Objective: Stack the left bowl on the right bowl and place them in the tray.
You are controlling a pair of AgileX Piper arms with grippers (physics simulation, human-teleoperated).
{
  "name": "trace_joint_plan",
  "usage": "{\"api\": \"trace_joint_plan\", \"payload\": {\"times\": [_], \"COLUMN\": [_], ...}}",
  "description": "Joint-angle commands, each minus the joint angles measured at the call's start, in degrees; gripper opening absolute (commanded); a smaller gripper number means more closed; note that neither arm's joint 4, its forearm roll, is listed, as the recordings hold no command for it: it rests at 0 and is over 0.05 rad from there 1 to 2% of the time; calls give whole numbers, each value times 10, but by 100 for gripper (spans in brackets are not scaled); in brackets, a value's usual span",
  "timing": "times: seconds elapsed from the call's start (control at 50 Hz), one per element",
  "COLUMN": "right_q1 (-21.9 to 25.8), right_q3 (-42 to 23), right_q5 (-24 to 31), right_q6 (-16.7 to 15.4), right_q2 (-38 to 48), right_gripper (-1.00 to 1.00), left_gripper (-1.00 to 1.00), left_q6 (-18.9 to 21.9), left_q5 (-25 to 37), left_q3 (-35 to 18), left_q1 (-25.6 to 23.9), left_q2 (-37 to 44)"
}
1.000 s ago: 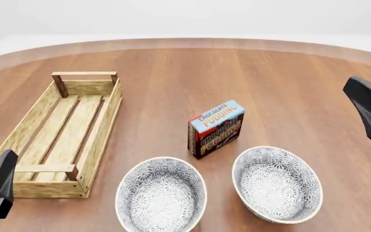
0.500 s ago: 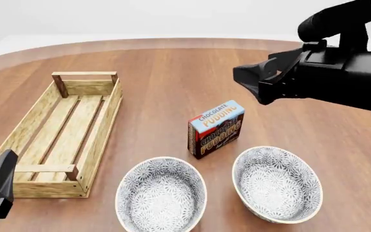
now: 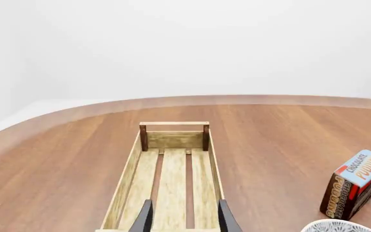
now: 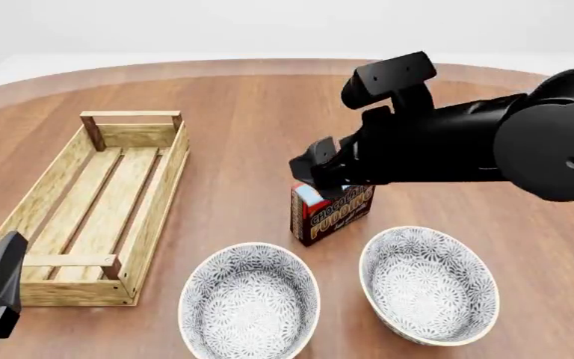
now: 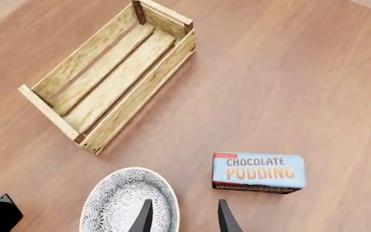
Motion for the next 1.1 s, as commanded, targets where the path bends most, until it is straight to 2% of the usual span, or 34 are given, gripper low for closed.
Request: {"api": "trace_joint_plan", "payload": {"times": [0.02, 0.16, 0.22, 0.4, 0.44, 0.62, 1.1], "right_q1": [15, 38, 43, 52, 56, 55, 34], "right_q3": [-8, -7, -1, 20, 26, 43, 42], "right_q5": [12, 15, 18, 16, 14, 8, -21], "right_q6": [28, 59, 55, 78, 70, 88, 86], "right_q2": [43, 72, 90, 103, 113, 105, 146], "right_gripper": [100, 100, 100, 100, 100, 100, 100], "left_gripper": [100, 100, 100, 100, 100, 100, 100], "left_q6": [0, 0, 0, 0, 0, 0, 0], "left_q5": [0, 0, 0, 0, 0, 0, 0], "left_q3": [0, 0, 0, 0, 0, 0, 0], "left_q1": [0, 0, 0, 0, 0, 0, 0], "left_q2": [0, 0, 0, 0, 0, 0, 0]}}
